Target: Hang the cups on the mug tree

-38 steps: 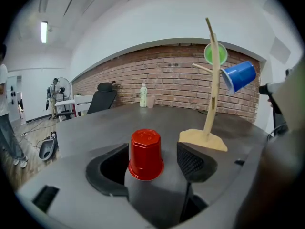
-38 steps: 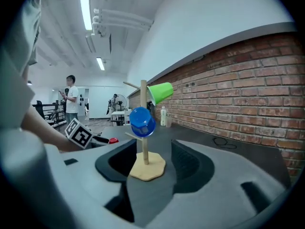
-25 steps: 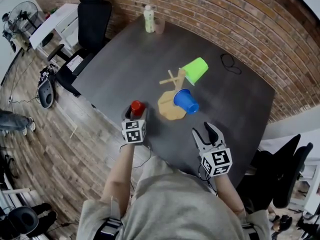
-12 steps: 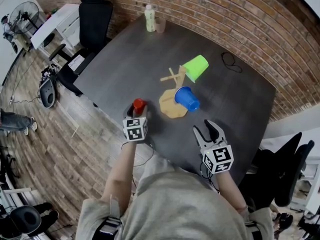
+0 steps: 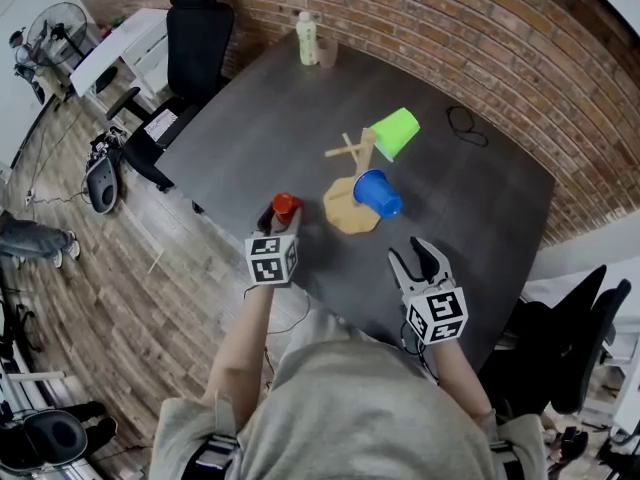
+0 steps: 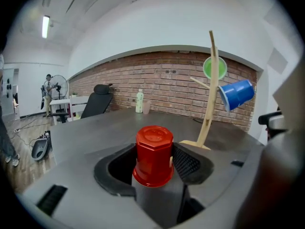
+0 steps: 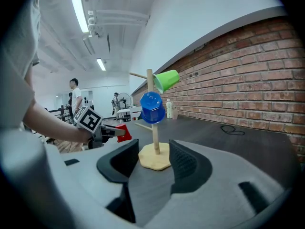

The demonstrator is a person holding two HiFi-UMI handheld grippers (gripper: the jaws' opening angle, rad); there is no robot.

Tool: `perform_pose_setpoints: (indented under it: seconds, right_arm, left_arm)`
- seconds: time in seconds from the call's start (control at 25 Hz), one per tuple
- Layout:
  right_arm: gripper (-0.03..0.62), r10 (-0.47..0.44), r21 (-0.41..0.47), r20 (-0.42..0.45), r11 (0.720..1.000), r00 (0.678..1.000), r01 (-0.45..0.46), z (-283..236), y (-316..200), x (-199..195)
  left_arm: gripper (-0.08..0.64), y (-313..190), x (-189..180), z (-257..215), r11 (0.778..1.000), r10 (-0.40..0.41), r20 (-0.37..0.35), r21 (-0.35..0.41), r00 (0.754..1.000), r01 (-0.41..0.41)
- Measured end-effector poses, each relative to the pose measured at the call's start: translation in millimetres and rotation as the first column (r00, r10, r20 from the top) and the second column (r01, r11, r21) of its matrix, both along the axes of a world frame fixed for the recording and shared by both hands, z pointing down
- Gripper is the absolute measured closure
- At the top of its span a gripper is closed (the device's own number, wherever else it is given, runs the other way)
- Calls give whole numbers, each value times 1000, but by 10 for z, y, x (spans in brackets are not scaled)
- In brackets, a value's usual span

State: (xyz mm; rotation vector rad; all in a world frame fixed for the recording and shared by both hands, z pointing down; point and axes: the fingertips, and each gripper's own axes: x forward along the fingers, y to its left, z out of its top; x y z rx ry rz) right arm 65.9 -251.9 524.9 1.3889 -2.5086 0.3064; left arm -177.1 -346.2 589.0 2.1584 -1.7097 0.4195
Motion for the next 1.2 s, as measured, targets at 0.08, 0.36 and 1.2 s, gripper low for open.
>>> perform_pose_setpoints:
  seconds: [0.08,0.36,1.2]
  right_arm:
    - [390,0,-5,1,1000,1000,0,25,16,-2]
    - [394,-2,-13,1,1000,1000,2,67,52,0]
    - [399,39,-22,33,999,999,-39,114,123,110]
  left_arm:
    - [328,20,29,-89,1000,9,-8,18,1000,-9]
    - [328,57,164,-462,995,44,-49,96,998,-39]
    - [327,86,729,-989,969,178,-123,193,976,-152]
